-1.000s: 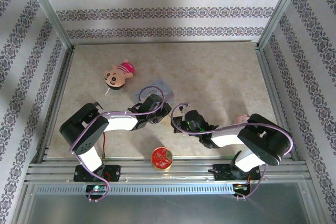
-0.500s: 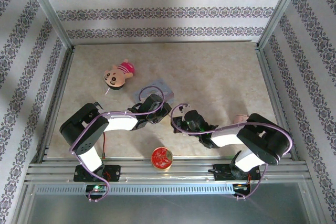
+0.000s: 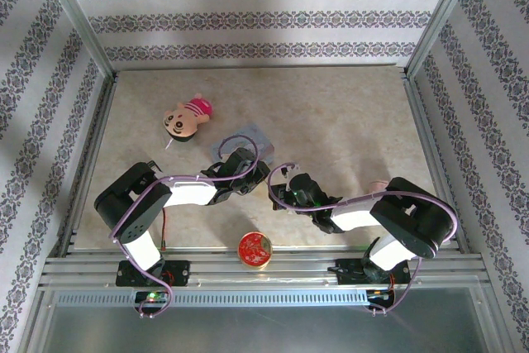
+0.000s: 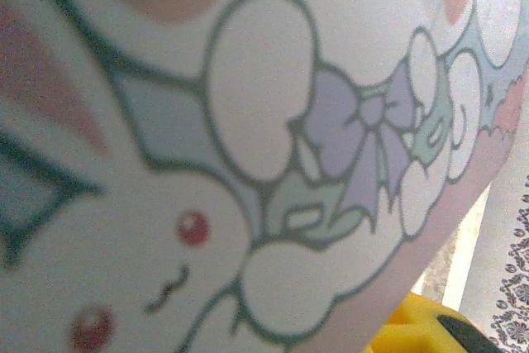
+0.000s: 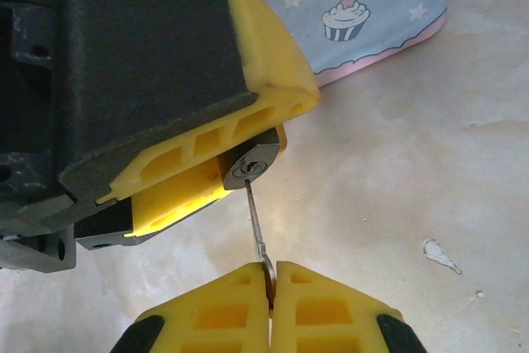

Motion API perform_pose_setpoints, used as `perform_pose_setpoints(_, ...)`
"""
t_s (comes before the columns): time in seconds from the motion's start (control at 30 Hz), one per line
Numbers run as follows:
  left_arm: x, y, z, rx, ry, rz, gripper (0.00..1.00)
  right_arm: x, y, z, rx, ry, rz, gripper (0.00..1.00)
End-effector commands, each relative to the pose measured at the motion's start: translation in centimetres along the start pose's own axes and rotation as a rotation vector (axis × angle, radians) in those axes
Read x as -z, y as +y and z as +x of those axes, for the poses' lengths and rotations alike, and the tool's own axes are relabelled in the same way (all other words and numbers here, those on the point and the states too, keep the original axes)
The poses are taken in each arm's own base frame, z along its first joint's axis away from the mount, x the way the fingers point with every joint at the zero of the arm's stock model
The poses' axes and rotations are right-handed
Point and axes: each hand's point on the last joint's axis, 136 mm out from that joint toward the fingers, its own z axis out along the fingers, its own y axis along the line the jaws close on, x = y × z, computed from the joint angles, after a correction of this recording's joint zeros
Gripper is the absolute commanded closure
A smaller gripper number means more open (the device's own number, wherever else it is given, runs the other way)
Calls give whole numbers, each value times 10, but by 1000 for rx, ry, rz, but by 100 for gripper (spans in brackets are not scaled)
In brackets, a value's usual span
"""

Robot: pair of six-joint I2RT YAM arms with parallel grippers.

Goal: Unlock the padlock with the key

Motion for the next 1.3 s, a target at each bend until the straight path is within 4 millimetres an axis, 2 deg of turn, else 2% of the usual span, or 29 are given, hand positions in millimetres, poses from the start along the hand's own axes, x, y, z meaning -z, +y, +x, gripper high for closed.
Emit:
perform_pose_setpoints(0.0, -5, 1, 7, 49, 52, 16, 79, 1, 8, -14, 7, -45, -22, 100)
perform_pose_setpoints(0.37, -6, 2, 6, 58, 52, 19, 79, 9, 4, -20, -3, -73, -18, 100)
perform_pose_setpoints(0.83, -6, 1, 7, 59, 56, 29, 79, -1, 2, -9, -17, -27, -22, 100)
perform_pose_setpoints(1.1, -5, 0, 6, 60, 52, 34, 79, 0, -5, -4, -25, -19, -4, 100)
perform_pose_setpoints(1.2, -5, -1, 6, 59, 51, 35, 79, 1, -1, -11, -30, -47, -18, 100)
perform_pose_setpoints(1.27, -5, 0, 6, 59, 52, 33, 79, 5, -8, -1, -30, -28, -2, 100)
